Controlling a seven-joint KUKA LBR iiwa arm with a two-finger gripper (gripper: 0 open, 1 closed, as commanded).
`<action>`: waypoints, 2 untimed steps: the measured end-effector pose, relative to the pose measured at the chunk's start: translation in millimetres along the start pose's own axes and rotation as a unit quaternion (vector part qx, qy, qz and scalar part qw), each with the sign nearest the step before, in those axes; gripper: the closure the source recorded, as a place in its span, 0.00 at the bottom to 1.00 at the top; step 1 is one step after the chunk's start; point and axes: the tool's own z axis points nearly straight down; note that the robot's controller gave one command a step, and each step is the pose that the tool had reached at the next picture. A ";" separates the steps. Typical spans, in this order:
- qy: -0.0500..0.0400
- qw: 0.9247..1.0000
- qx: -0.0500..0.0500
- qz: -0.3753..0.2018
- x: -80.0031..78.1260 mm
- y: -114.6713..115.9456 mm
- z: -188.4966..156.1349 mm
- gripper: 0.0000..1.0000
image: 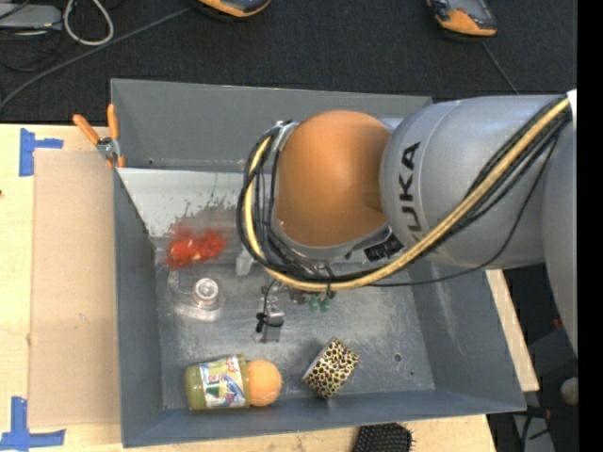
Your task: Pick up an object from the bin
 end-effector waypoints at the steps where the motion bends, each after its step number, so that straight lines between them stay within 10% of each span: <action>1: 0.005 0.999 -0.001 -0.033 10.9 -17.7 23.2 0.00; 2: 0.006 0.992 0.000 0.122 21.3 -6.4 54.7 0.00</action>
Offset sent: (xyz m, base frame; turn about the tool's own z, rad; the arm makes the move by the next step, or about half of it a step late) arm -0.0398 0.0290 -0.1064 -0.0974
